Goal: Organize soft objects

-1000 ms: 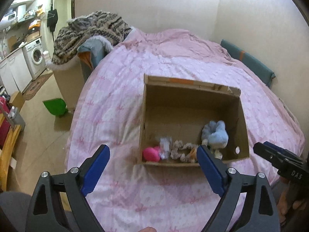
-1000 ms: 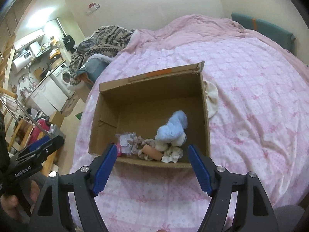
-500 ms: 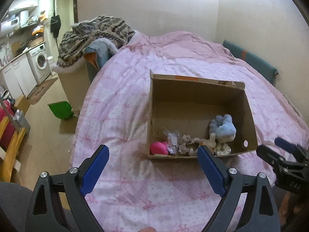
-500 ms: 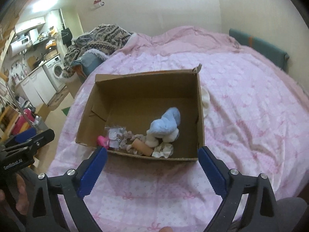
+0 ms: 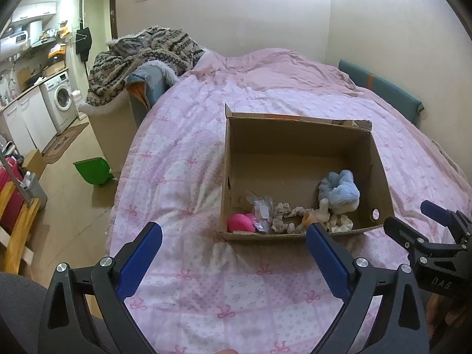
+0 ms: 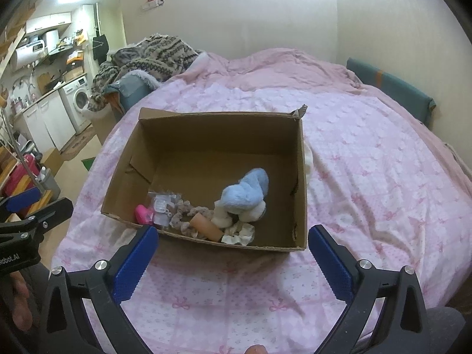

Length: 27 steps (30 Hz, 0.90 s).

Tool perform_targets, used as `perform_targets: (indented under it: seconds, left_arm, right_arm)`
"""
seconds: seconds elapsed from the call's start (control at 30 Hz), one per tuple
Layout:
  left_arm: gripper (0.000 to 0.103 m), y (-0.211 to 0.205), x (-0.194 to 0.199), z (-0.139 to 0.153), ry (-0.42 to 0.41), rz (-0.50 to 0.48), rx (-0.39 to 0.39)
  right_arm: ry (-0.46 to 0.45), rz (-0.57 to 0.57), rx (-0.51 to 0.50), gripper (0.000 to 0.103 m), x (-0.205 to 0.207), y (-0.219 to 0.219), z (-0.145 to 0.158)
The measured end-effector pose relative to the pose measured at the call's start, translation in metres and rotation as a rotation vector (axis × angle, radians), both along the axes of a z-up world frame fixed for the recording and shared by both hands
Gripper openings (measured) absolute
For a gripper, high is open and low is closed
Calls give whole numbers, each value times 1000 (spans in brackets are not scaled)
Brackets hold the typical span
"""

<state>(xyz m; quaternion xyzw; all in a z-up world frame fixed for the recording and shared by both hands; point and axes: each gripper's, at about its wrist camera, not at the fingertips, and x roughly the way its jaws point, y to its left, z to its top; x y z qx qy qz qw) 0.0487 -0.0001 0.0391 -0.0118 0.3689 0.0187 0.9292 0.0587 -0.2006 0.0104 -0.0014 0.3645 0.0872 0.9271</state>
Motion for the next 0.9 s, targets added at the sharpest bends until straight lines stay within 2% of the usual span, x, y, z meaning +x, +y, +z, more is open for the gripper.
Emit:
perform_targets:
  seconds: [0.9]
  left_arm:
    - [98, -2, 2, -2, 8, 0, -15]
  right_arm:
    - [4, -9, 13, 103, 0, -3, 2]
